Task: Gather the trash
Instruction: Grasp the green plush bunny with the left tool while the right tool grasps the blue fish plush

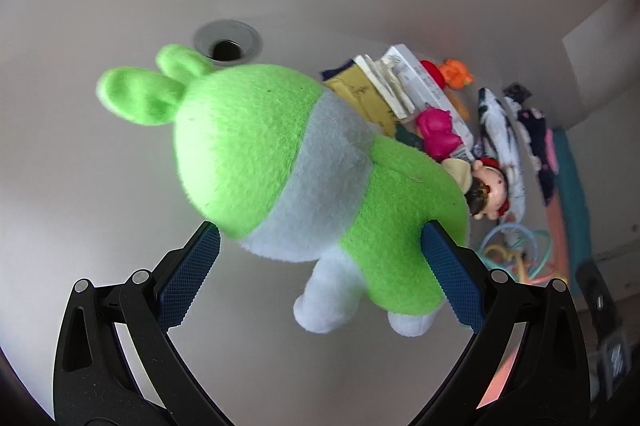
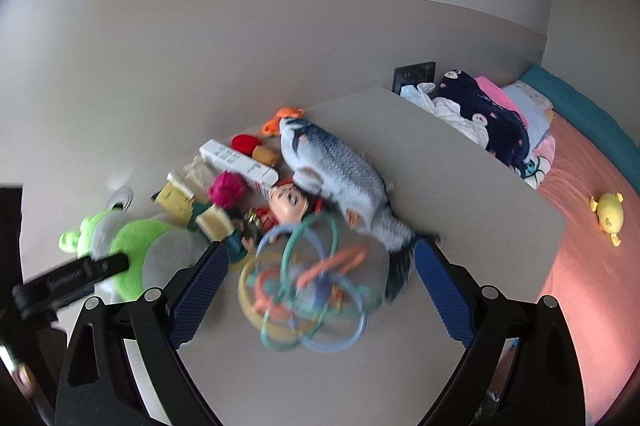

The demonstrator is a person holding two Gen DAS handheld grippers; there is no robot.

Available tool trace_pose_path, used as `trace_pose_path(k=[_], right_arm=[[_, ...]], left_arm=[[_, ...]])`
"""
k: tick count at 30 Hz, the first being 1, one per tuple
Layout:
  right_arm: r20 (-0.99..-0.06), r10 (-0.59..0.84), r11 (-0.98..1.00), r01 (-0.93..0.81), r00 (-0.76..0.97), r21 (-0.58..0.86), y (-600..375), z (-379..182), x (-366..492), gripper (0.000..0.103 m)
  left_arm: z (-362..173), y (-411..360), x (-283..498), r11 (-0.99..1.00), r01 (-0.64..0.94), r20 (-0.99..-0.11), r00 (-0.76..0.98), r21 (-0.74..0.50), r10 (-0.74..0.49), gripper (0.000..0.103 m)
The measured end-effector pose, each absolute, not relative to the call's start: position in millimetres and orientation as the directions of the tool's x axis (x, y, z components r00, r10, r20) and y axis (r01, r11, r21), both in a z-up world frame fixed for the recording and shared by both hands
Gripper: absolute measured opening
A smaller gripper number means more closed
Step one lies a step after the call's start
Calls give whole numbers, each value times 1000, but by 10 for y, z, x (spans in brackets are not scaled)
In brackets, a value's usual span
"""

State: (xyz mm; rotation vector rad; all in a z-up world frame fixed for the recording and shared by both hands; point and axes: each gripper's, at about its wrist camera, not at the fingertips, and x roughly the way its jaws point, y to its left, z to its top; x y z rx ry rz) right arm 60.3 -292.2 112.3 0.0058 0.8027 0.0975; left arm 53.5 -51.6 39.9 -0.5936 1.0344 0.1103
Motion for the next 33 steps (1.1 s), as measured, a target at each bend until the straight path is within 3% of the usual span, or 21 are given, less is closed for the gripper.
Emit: trace_pose_path(k=[2, 6, 10, 11, 17, 21, 23, 24, 26, 28, 29, 30, 32, 33], right_arm=[[-734, 96, 995, -86, 672, 51, -2936, 1111, 855, 91], [-782, 76, 996, -80, 619, 33, -2933, 981, 1354, 79], [-825, 42, 999, -40, 563, 24, -3000, 801, 1776, 72], [-832, 28, 1000, -26, 554, 17, -3032, 743, 1858, 71], [-860, 31, 999, 9, 510, 42, -3251, 507, 2107, 68], [-872, -8, 1000, 16, 489, 0, -3337, 433, 2227, 60], [-896, -3, 1000, 10, 445, 2, -3359, 334, 2305, 40], [-903, 2, 1000, 9, 429, 7, -3372, 284, 2334, 38], [-901, 1, 1000, -8, 434, -3, -3357, 243, 2339, 19], [-888, -30, 999, -13, 459, -41, -3317, 271, 2301, 12], [-880, -34, 999, -7, 475, -43, -3311, 307, 2274, 11], [-873, -34, 999, -4, 486, -41, -3309, 340, 2247, 10], [-868, -34, 999, -8, 495, -44, -3318, 379, 2223, 10], [-867, -34, 999, -8, 498, -43, -3328, 396, 2210, 10]], left_arm=[[353, -529, 595, 849, -318, -820, 533, -422, -207, 96], [328, -510, 615, 862, -234, -787, 560, -450, -259, 76], [307, -453, 593, 875, -146, -752, 587, -462, -299, 44], [286, -420, 590, 878, -137, -749, 592, -459, -299, 19], [226, -301, 536, 888, -23, -703, 620, -460, -348, 16], [344, -245, 453, 902, -12, -696, 641, -431, -324, 16], [386, -224, 424, 905, -2, -693, 644, -426, -325, 16], [411, -207, 450, 902, -1, -693, 641, -431, -330, 16], [414, -196, 533, 892, -4, -695, 628, -452, -350, 16], [368, -137, 582, 878, -34, -705, 611, -478, -360, 23], [358, -122, 603, 873, -51, -708, 609, -485, -358, 36], [343, -85, 612, 866, -80, -716, 603, -493, -352, 60], [355, 14, 600, 842, -131, -709, 615, -524, -345, 94], [375, 33, 599, 833, -143, -697, 632, -535, -340, 96]])
